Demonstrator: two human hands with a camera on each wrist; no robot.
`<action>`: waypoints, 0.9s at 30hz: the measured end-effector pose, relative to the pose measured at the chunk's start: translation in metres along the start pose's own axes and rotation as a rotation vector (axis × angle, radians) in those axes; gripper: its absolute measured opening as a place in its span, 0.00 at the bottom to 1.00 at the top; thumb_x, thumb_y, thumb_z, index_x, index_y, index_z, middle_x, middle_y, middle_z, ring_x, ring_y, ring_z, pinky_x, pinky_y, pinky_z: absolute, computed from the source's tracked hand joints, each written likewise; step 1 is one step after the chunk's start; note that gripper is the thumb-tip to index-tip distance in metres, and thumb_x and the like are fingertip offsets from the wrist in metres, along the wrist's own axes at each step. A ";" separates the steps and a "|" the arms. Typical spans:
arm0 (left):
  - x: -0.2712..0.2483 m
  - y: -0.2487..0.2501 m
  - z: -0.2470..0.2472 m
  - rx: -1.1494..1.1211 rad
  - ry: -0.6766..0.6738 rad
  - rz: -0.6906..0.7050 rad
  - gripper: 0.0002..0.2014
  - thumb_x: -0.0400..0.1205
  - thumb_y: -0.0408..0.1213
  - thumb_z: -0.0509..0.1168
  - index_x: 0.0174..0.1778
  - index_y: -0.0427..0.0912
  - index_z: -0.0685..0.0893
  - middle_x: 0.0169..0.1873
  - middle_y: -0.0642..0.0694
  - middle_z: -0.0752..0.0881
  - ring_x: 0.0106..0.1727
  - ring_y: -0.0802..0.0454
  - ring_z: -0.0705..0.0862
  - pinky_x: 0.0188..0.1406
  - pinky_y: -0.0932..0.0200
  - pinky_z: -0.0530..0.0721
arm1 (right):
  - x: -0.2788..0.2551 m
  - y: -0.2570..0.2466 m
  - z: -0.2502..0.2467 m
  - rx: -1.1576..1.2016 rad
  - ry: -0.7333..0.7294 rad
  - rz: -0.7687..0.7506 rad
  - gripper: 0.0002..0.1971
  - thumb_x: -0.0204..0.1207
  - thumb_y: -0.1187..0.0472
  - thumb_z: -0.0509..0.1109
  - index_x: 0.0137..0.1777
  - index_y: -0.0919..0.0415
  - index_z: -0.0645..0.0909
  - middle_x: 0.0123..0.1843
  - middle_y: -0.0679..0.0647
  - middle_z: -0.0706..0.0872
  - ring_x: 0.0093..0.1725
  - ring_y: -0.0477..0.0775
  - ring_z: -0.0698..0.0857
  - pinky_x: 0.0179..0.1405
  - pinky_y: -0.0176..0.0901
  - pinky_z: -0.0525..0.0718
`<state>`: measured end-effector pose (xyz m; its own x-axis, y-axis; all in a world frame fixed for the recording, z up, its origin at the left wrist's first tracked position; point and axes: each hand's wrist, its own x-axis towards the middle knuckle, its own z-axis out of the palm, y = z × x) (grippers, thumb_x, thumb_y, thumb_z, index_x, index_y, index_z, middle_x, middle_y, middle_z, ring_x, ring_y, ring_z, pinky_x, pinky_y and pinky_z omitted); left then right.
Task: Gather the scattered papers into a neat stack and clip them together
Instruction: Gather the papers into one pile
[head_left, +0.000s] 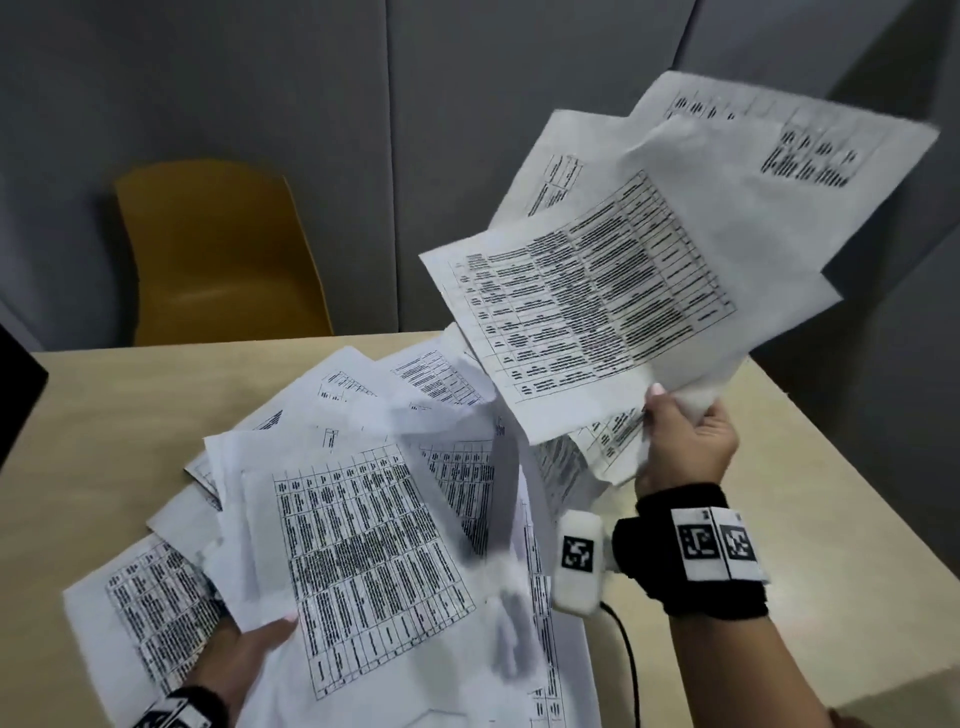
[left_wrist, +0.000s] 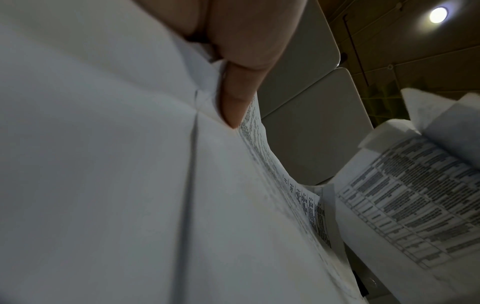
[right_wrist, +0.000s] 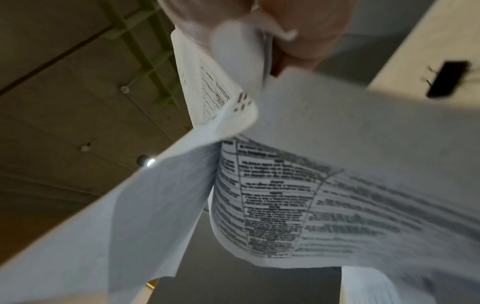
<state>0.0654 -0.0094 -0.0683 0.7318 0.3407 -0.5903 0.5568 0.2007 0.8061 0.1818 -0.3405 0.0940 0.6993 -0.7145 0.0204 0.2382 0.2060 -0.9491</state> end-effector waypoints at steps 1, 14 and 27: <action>-0.001 0.000 0.000 0.005 0.004 0.007 0.27 0.77 0.26 0.67 0.73 0.29 0.70 0.70 0.31 0.75 0.71 0.32 0.73 0.72 0.40 0.66 | -0.005 0.001 0.002 0.029 -0.017 0.061 0.13 0.73 0.76 0.67 0.39 0.56 0.80 0.38 0.48 0.87 0.35 0.44 0.85 0.42 0.40 0.87; 0.003 -0.003 -0.001 -0.070 -0.005 0.012 0.18 0.76 0.18 0.64 0.61 0.32 0.77 0.53 0.32 0.82 0.51 0.35 0.81 0.61 0.42 0.74 | -0.027 -0.010 0.029 0.248 -0.253 0.560 0.21 0.77 0.70 0.65 0.69 0.73 0.71 0.63 0.70 0.83 0.57 0.67 0.85 0.41 0.59 0.89; 0.001 -0.002 -0.002 0.010 0.076 -0.042 0.21 0.74 0.20 0.67 0.63 0.25 0.76 0.54 0.33 0.84 0.54 0.34 0.83 0.66 0.39 0.74 | -0.029 -0.002 0.029 0.226 -0.250 0.538 0.16 0.71 0.72 0.71 0.58 0.71 0.77 0.57 0.68 0.86 0.47 0.61 0.88 0.43 0.55 0.89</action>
<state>0.0645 -0.0078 -0.0707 0.6760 0.4014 -0.6179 0.5903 0.2068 0.7802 0.1804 -0.3005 0.1043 0.8904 -0.3002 -0.3421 -0.0728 0.6482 -0.7580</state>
